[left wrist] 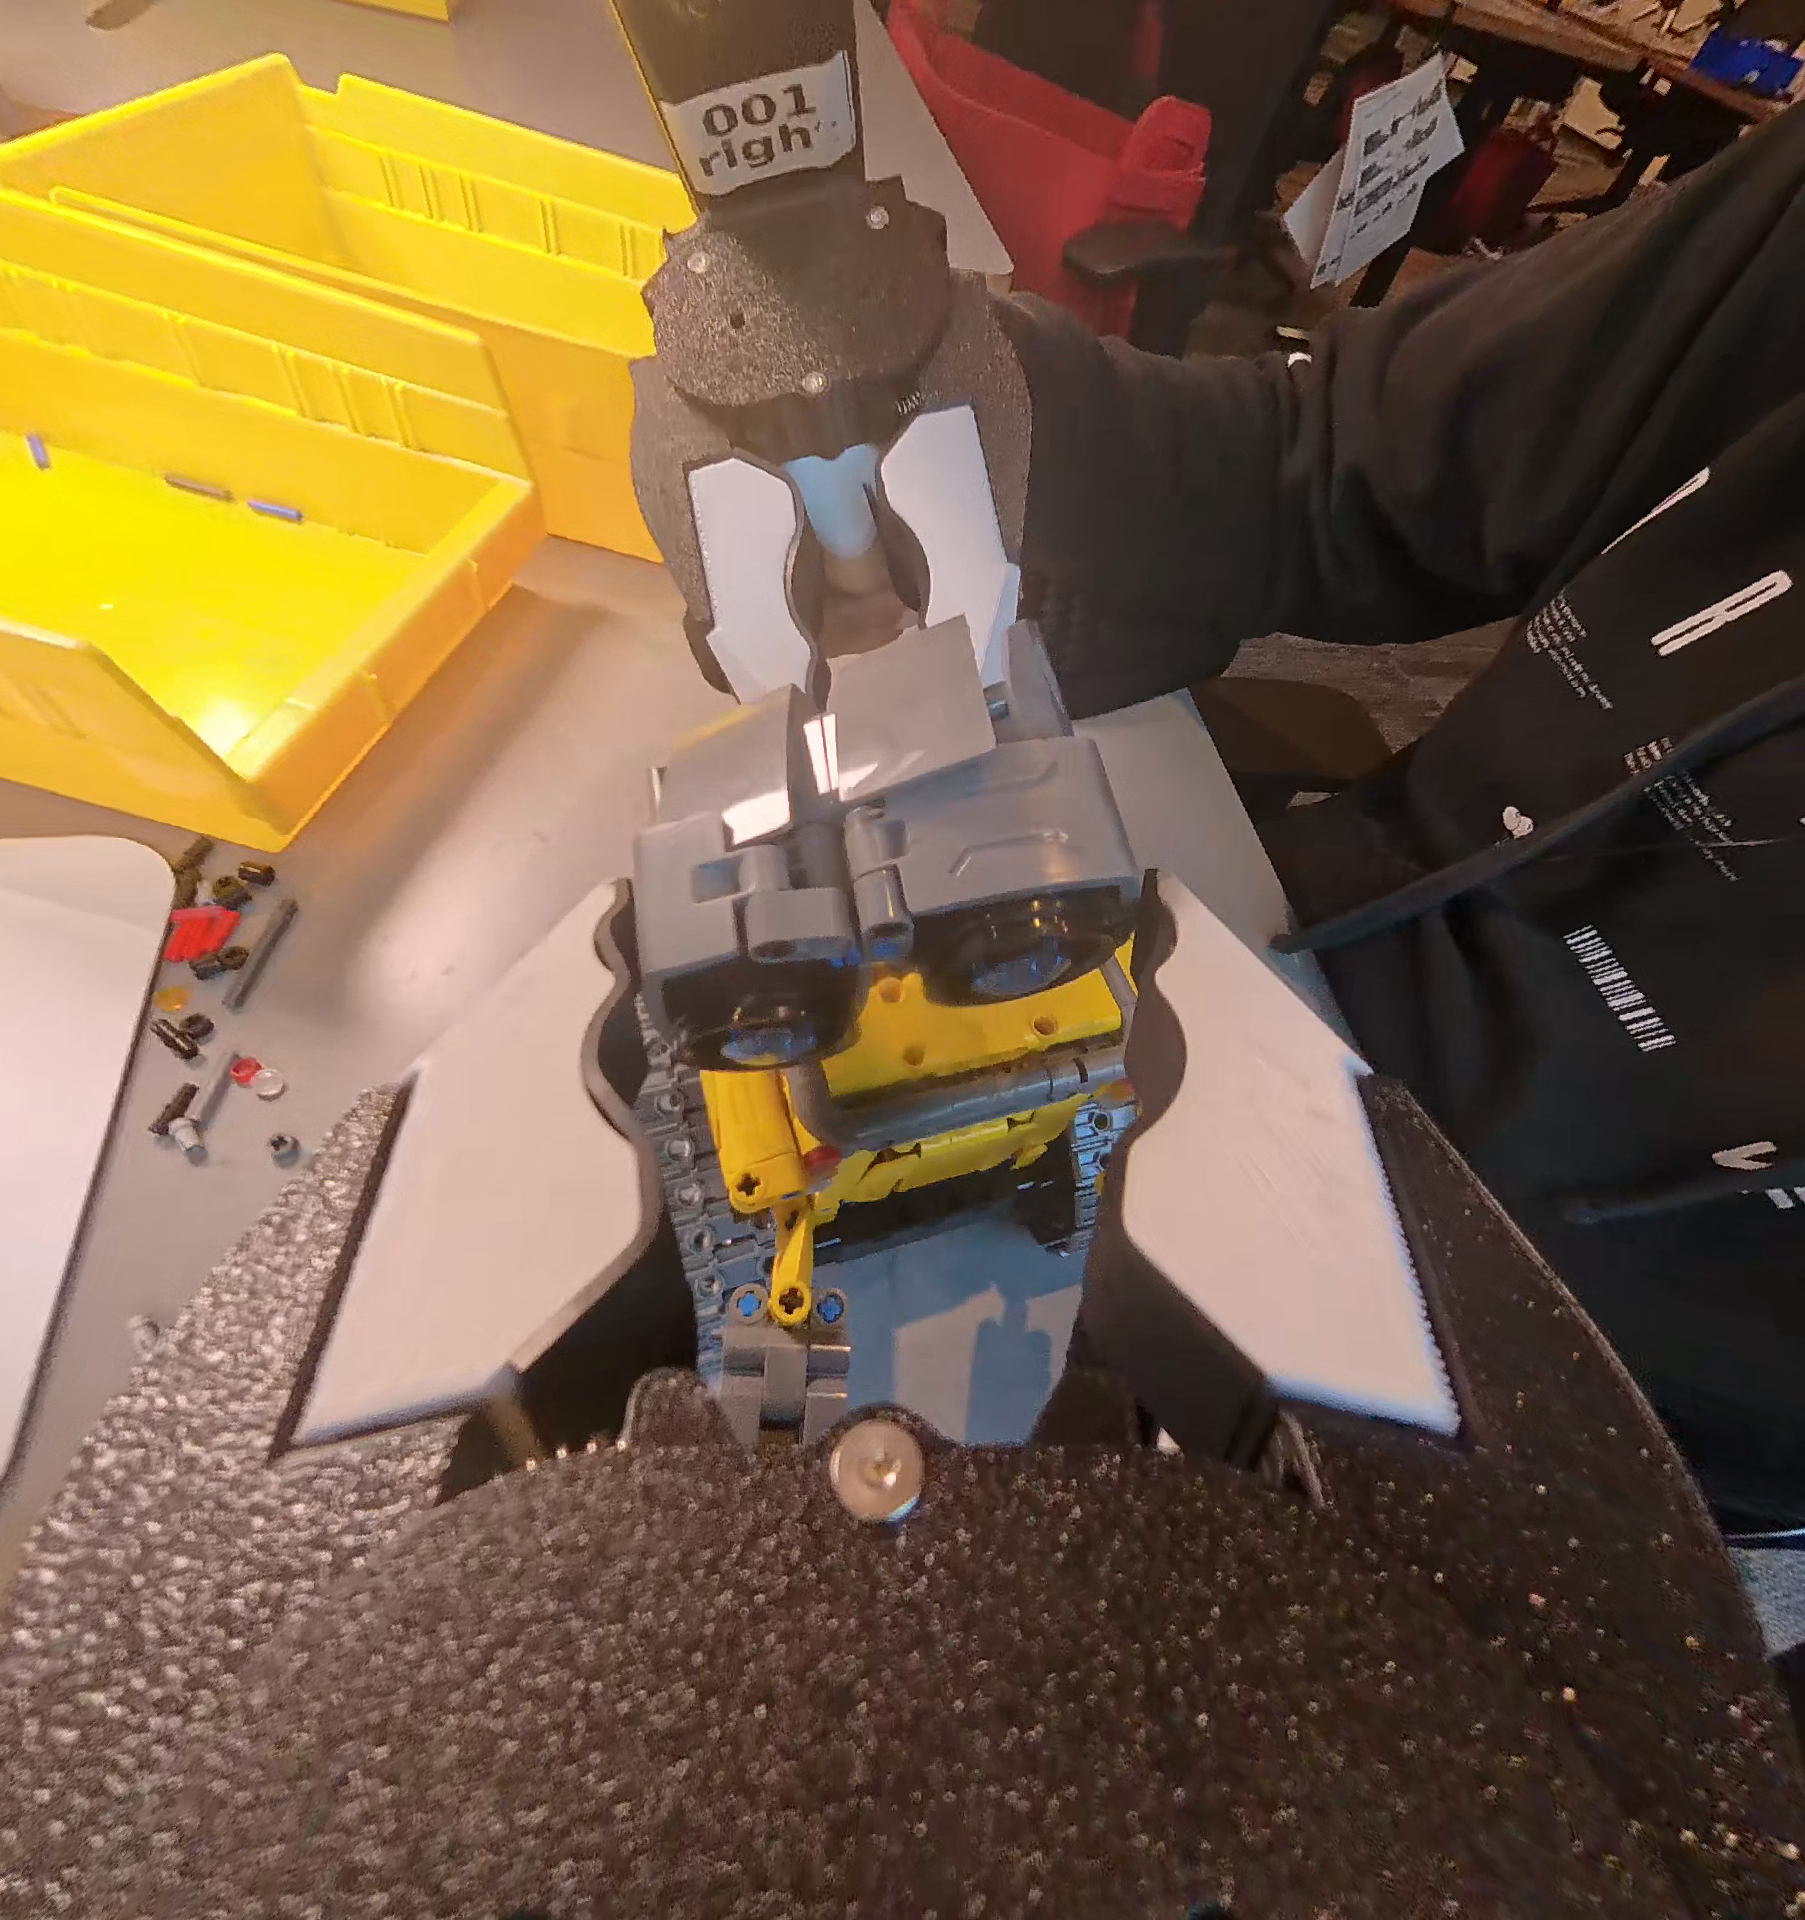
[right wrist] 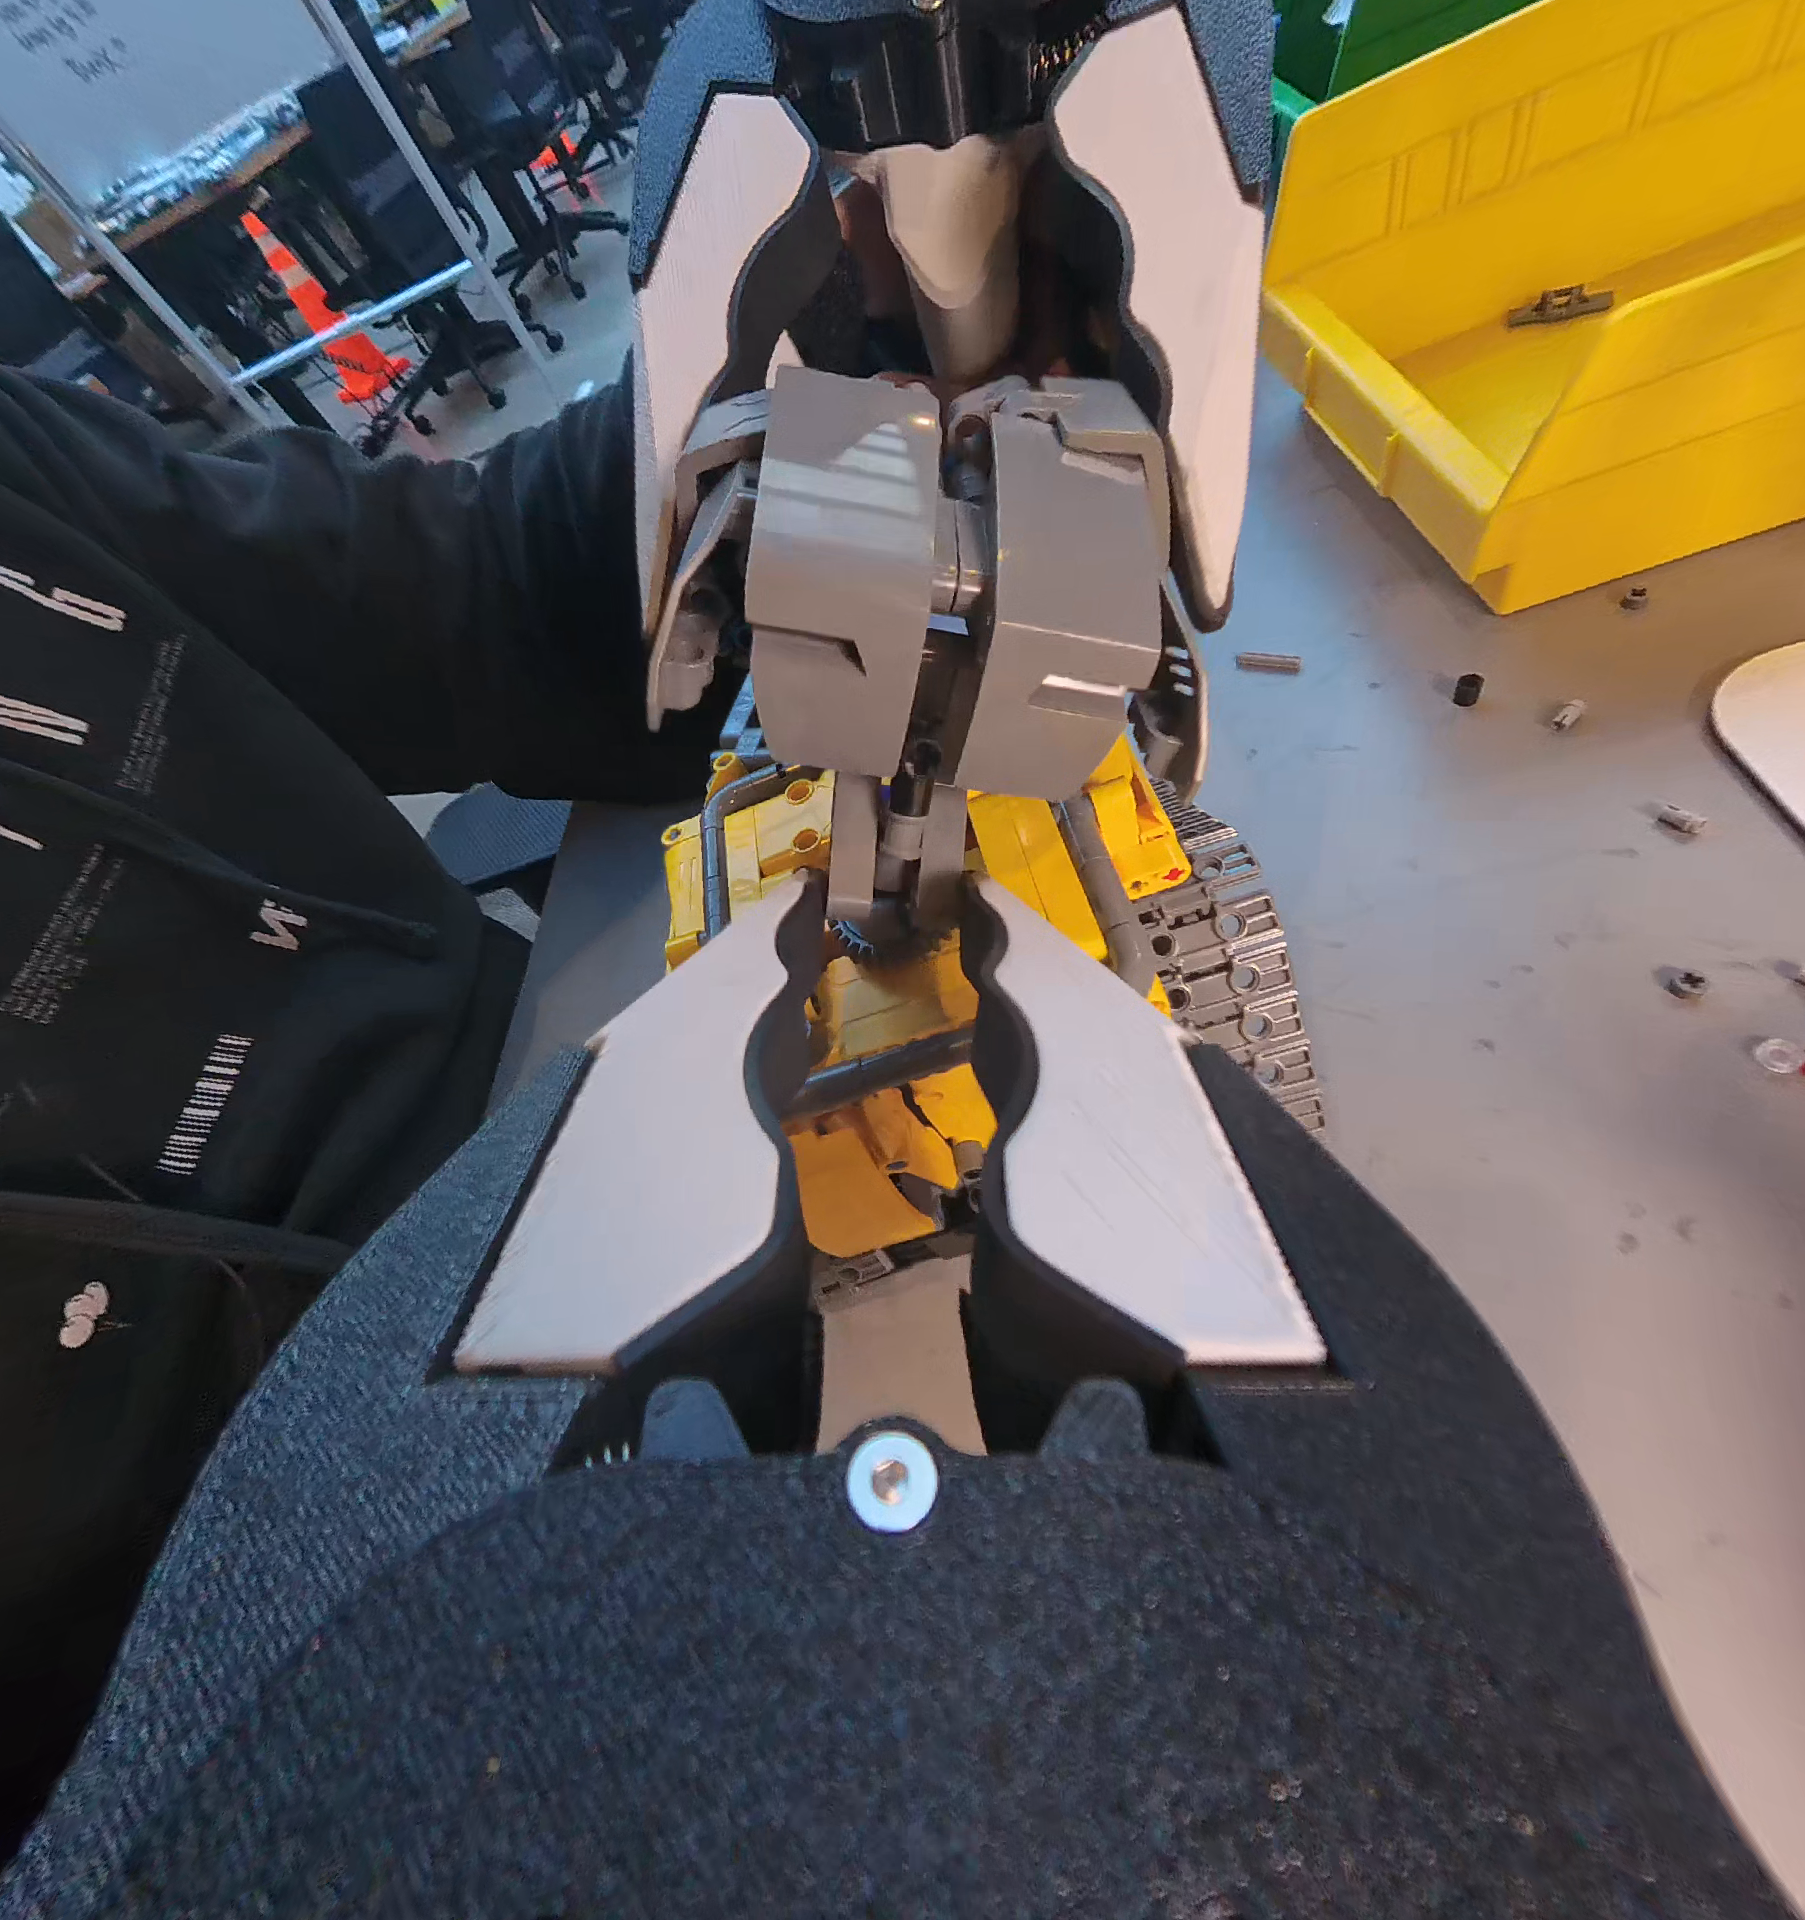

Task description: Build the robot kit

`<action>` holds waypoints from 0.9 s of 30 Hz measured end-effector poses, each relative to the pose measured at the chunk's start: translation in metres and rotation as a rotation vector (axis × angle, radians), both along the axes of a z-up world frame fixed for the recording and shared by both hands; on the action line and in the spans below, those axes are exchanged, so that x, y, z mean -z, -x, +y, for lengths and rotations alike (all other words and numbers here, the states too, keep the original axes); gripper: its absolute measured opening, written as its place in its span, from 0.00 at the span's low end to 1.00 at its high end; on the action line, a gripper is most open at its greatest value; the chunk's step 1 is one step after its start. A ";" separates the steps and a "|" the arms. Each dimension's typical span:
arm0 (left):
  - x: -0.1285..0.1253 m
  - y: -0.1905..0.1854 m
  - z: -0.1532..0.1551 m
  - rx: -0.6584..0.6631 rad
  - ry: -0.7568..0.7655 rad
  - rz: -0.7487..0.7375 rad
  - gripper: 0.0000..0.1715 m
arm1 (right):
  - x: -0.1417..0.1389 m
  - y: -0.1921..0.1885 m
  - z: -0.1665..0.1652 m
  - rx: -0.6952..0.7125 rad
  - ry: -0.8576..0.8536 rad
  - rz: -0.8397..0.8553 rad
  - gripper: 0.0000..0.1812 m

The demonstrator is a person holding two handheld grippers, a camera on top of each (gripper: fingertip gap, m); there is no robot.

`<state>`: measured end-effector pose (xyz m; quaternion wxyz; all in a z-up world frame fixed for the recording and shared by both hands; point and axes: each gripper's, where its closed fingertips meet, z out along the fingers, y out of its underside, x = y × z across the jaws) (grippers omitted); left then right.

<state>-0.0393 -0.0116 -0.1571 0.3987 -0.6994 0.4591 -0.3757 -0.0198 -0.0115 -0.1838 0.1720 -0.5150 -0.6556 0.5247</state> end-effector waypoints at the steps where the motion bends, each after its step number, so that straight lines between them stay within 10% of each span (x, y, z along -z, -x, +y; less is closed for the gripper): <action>1: -0.002 -0.001 0.000 0.001 -0.030 0.007 0.55 | 0.000 0.000 -0.001 0.003 -0.034 0.006 0.14; 13: 0.002 -0.002 -0.009 0.052 -0.332 0.145 0.54 | 0.003 0.000 -0.001 0.115 -0.544 0.005 0.14; 27: 0.008 -0.001 -0.014 0.038 -0.234 0.178 0.63 | 0.003 0.004 0.001 0.186 -0.664 -0.124 0.14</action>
